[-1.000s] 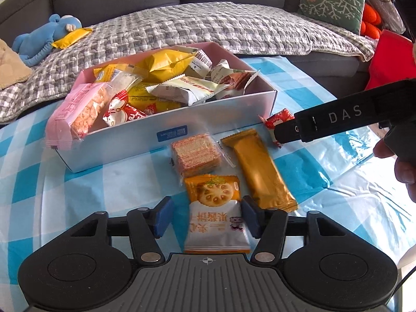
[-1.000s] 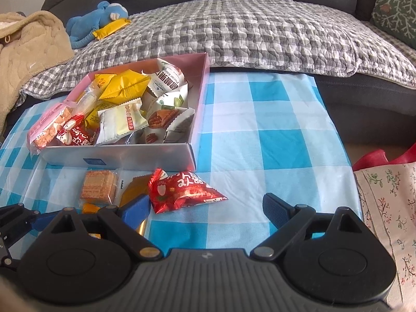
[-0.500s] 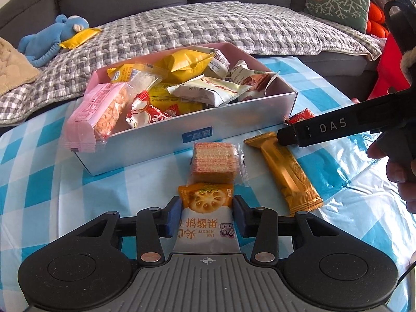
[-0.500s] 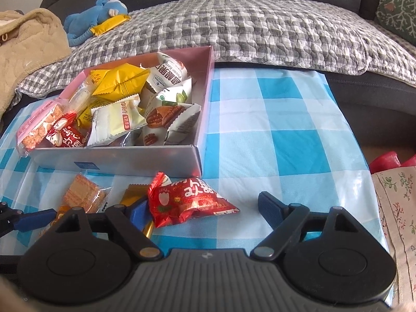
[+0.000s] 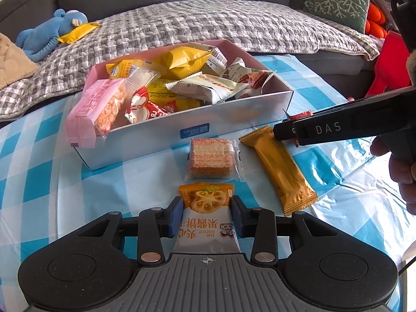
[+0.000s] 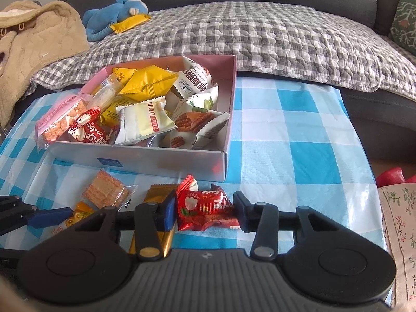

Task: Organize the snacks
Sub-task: 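Grasp the lotus-print biscuit bag with the left tool while the right tool grasps the red candy wrapper, then carry both packs over the box and release them inside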

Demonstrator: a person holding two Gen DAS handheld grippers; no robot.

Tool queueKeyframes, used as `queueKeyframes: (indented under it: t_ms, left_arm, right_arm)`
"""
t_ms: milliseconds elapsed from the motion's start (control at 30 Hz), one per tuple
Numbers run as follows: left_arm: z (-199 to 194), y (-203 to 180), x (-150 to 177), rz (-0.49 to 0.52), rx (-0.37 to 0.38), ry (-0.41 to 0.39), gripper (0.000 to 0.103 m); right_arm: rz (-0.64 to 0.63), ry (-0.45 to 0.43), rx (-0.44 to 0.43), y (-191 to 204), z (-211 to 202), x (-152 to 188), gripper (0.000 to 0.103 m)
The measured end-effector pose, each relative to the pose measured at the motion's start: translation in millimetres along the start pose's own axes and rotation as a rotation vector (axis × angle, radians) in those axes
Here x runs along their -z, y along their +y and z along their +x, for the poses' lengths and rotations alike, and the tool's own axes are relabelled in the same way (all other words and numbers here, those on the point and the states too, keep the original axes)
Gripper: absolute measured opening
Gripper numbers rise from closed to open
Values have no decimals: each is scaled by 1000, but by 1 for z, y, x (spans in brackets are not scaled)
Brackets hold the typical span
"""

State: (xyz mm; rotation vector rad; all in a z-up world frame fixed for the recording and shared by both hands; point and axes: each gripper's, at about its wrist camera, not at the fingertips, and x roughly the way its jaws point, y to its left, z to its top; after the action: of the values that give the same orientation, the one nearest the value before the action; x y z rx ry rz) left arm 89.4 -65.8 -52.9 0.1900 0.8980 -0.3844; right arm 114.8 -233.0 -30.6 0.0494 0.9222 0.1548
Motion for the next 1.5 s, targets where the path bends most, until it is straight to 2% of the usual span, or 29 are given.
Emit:
queueKeyframes:
  t_ms: [667,1033,1300,1500]
  left_arm:
    - [-17,-2,-2,-19,50,2,37]
    - [-33,2,-8,-38,77,-27,37]
    - [-45,14,-22,-78,70,-71,37]
    - [-46,33,-48,-125,32,-119,37]
  right_arm:
    - [69,16,-14,-3,-17,1,32]
    - [101,1,-41,-1,-31,-3,31]
    - [149,-35,-80,-3,-46,-13,31]
    - [224,-68,-131,-6,-48,-27,31]
